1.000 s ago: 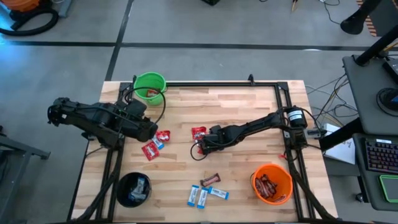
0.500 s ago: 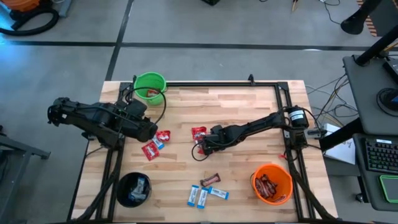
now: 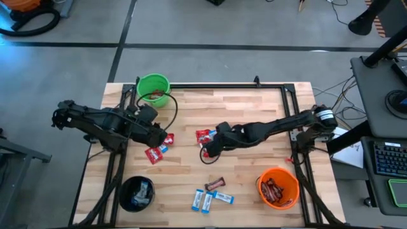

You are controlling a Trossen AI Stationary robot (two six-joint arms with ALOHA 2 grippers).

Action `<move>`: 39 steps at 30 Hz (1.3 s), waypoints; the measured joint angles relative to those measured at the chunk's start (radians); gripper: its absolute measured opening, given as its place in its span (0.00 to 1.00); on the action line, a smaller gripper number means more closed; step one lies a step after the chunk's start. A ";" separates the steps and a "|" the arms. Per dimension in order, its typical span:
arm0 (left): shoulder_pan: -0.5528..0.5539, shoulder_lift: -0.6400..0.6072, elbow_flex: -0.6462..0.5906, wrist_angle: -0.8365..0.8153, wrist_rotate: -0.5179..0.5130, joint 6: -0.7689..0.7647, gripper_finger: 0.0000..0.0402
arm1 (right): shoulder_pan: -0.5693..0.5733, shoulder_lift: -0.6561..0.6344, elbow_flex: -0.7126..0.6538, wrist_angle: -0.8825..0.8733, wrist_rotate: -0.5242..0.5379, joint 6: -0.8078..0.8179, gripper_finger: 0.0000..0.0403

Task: Sort candy
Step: Put the white chocolate into the black bucket

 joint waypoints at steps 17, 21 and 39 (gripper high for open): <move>0.002 0.029 0.000 0.102 0.006 0.042 0.34 | 0.138 -0.074 0.067 0.075 0.029 -0.093 0.03; 0.001 0.032 0.000 0.252 0.037 0.133 0.34 | 0.136 -0.071 0.080 0.125 0.045 -0.129 0.03; 0.004 0.029 0.000 0.734 0.278 0.448 0.34 | 0.113 -0.066 0.158 0.216 0.243 -0.223 0.03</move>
